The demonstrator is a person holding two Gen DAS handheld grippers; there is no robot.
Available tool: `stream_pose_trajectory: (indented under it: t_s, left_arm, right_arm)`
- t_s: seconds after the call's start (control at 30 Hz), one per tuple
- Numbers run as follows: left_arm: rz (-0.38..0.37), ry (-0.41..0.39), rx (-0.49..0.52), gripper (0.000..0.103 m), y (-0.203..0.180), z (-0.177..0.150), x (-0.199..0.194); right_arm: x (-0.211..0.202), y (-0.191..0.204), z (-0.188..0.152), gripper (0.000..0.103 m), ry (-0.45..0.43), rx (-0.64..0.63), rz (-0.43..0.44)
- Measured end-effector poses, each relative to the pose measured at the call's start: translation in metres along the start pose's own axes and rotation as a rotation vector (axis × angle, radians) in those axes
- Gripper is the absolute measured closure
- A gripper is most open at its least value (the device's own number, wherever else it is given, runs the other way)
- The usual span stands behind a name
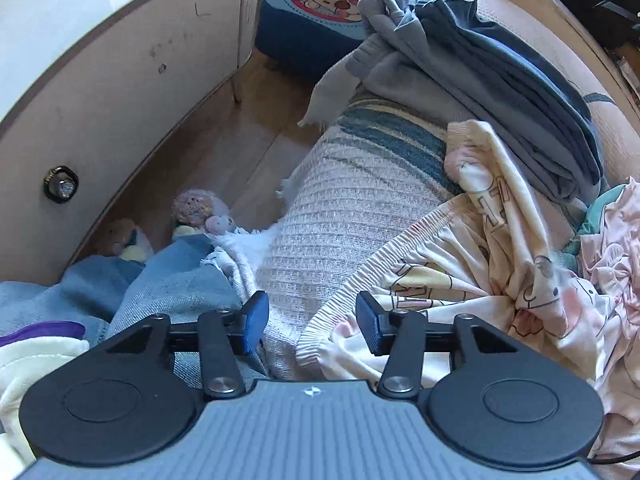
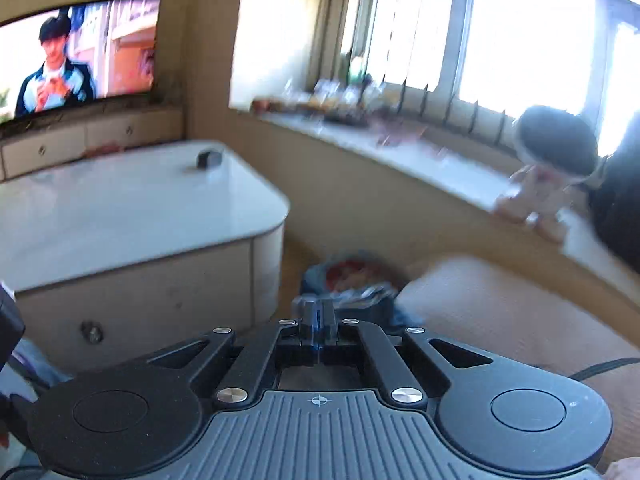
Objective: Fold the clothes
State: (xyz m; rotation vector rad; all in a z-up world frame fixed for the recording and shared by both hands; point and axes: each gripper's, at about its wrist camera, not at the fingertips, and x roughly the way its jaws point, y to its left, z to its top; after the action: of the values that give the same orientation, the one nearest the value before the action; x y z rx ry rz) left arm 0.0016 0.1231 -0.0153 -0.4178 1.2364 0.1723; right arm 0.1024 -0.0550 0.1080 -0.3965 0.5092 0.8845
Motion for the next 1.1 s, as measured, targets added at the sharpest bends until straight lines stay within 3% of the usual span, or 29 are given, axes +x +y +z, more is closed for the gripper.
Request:
stream_pose_trajectory:
  t_s: [0.03,0.13,0.2,0.3,0.37,0.6,0.63,0.7,0.87,0.97,1.03,1.1]
  left_arm:
    - [0.001,0.003,0.001,0.054,0.000,0.000,0.001]
    - [0.014,0.018,0.020,0.048,-0.004,0.001,0.007]
    - [0.023,0.036,0.036,0.047,-0.006,0.000,0.013]
    - [0.020,0.061,0.043,0.044,-0.006,-0.002,0.020]
    - [0.015,0.066,0.047,0.039,-0.005,-0.002,0.021]
    - [-0.028,0.075,0.009,0.040,0.002,-0.002,0.023]
    - [-0.032,0.081,0.003,0.040,0.004,-0.002,0.024]
    - [-0.040,0.089,-0.017,0.040,0.006,-0.001,0.026]
    - [-0.058,0.065,-0.047,0.041,0.009,-0.002,0.023]
    - [-0.092,0.076,-0.074,0.050,0.013,-0.001,0.025]
    - [-0.128,0.095,-0.086,0.065,0.013,-0.002,0.027]
    - [-0.153,0.105,-0.081,0.072,0.011,-0.004,0.029]
  right_arm:
    - [0.008,0.002,-0.005,0.101,0.033,-0.005,0.000]
    - [0.029,0.007,-0.030,0.086,0.131,-0.017,0.004]
    - [0.038,0.009,-0.046,0.070,0.180,0.001,0.017]
    - [0.051,0.011,-0.060,0.061,0.225,0.036,0.045]
    - [0.062,0.014,-0.064,0.060,0.244,0.023,0.042]
    - [0.085,0.008,-0.078,0.063,0.328,0.064,0.025]
    - [0.089,0.007,-0.080,0.068,0.340,0.071,0.023]
    - [0.087,0.003,-0.084,0.094,0.351,0.111,0.036]
    - [0.054,-0.005,-0.079,0.098,0.258,0.165,-0.022]
    - [0.026,-0.012,-0.067,0.099,0.178,0.191,-0.052]
    - [0.011,-0.015,-0.060,0.099,0.143,0.186,-0.074]
    - [0.001,-0.016,-0.054,0.099,0.121,0.182,-0.089]
